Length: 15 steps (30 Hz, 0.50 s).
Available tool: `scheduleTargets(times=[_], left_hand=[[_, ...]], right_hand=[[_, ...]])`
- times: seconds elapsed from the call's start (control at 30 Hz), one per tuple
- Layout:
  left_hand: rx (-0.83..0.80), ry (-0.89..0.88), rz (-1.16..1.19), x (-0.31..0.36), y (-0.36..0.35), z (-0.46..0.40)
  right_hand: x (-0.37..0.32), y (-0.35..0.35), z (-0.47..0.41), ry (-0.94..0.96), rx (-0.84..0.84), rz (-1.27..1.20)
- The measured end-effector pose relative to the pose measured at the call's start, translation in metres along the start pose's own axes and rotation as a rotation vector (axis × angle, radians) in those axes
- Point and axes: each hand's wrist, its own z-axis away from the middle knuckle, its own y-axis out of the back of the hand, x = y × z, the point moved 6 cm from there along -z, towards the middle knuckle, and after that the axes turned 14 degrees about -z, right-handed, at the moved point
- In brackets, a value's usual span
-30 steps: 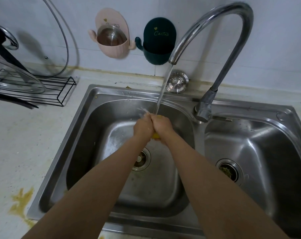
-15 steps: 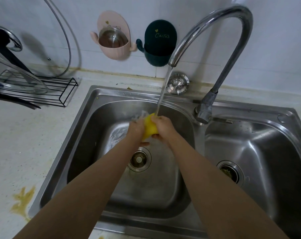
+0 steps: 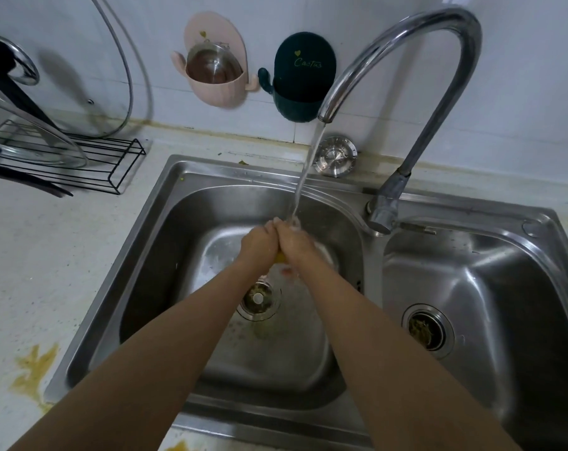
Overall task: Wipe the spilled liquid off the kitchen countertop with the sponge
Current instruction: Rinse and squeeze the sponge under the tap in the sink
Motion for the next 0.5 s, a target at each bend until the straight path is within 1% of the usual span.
scheduleTargets(times=[0.07, 0.1, 0.13, 0.17, 0.2, 0.27, 0.3, 0.37, 0.43, 0.5], left_hand=[[0.011, -0.029, 0.152, 0.005, 0.001, 0.006], [0.019, -0.011, 0.236, 0.005, 0.003, 0.007], [0.016, 0.054, 0.323, 0.002, 0.001, 0.005], [0.012, 0.121, 0.393, -0.001, 0.001, 0.004], [-0.013, 0.195, 0.454, -0.005, 0.0, 0.004], [-0.108, 0.237, 0.587, -0.006, -0.004, 0.004], [-0.176, 0.248, 0.632, -0.005, -0.007, 0.005], [-0.239, 0.281, 0.692, -0.003, -0.006, 0.009], [-0.215, 0.314, 0.758, -0.005, -0.01, 0.008], [-0.21, 0.329, 0.775, -0.008, -0.012, 0.007]], right_hand=[[0.009, -0.007, 0.006, -0.171, -0.149, -0.303], [0.011, -0.008, 0.007, -0.221, -0.189, -0.451], [0.01, -0.009, 0.006, -0.236, -0.186, -0.544], [0.007, -0.01, 0.005, -0.211, -0.159, -0.556], [0.002, -0.01, 0.004, -0.166, -0.12, -0.497], [-0.008, -0.012, 0.001, -0.086, -0.028, -0.37], [-0.01, -0.013, 0.001, -0.075, -0.002, -0.341], [-0.009, -0.015, -0.001, -0.046, 0.028, -0.316], [-0.007, -0.016, -0.002, -0.004, 0.042, -0.252], [-0.006, -0.016, -0.002, 0.008, 0.069, -0.187]])
